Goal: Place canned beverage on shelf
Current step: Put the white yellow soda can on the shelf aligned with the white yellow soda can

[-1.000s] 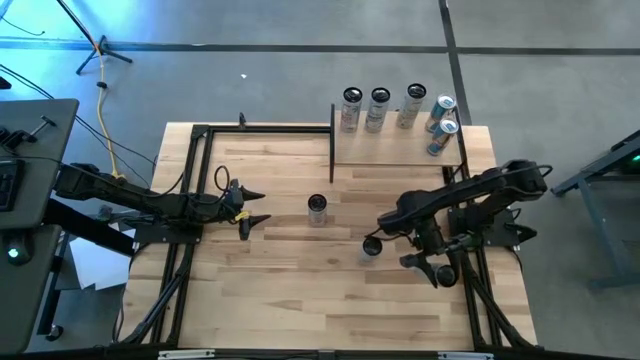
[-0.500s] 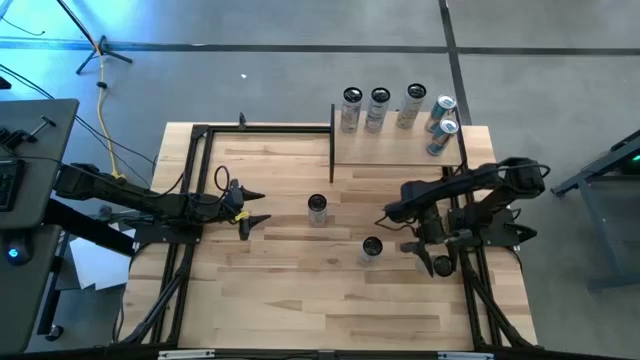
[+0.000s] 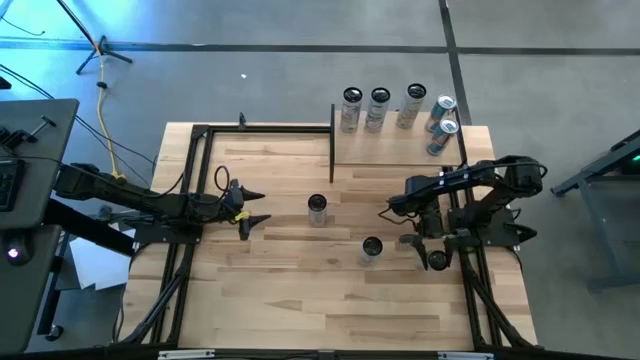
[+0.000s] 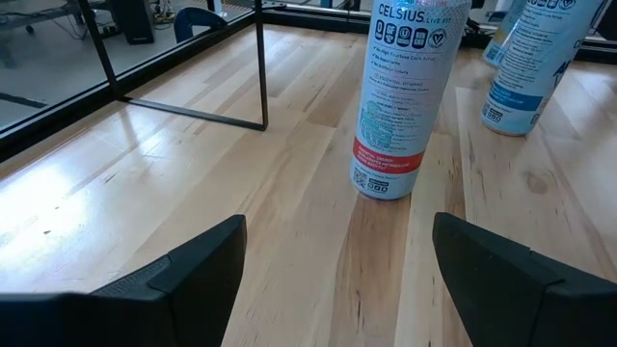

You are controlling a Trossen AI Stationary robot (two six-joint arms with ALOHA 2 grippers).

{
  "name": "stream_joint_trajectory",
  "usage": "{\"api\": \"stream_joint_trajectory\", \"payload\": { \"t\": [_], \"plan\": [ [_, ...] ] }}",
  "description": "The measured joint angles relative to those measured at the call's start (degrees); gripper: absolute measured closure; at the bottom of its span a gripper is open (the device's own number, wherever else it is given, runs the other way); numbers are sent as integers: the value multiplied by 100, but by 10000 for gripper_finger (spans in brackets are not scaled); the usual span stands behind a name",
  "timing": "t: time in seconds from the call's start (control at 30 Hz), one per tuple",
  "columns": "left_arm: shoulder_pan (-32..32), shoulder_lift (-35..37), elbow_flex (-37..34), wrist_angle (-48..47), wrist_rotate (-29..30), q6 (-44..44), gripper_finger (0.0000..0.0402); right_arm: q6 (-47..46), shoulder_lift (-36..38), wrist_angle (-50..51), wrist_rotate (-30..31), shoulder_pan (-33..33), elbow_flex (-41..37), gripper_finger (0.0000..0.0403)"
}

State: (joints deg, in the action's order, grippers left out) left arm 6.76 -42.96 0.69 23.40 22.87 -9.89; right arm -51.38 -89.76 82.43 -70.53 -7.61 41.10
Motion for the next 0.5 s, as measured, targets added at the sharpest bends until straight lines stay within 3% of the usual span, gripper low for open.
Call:
{"api": "stream_joint_trajectory", "payload": {
  "t": [0.5],
  "plan": [
    [2, 1, 0, -1, 2, 0, 96, -407, 7, -674, 22, -488, -228, 149]
  ]
}}
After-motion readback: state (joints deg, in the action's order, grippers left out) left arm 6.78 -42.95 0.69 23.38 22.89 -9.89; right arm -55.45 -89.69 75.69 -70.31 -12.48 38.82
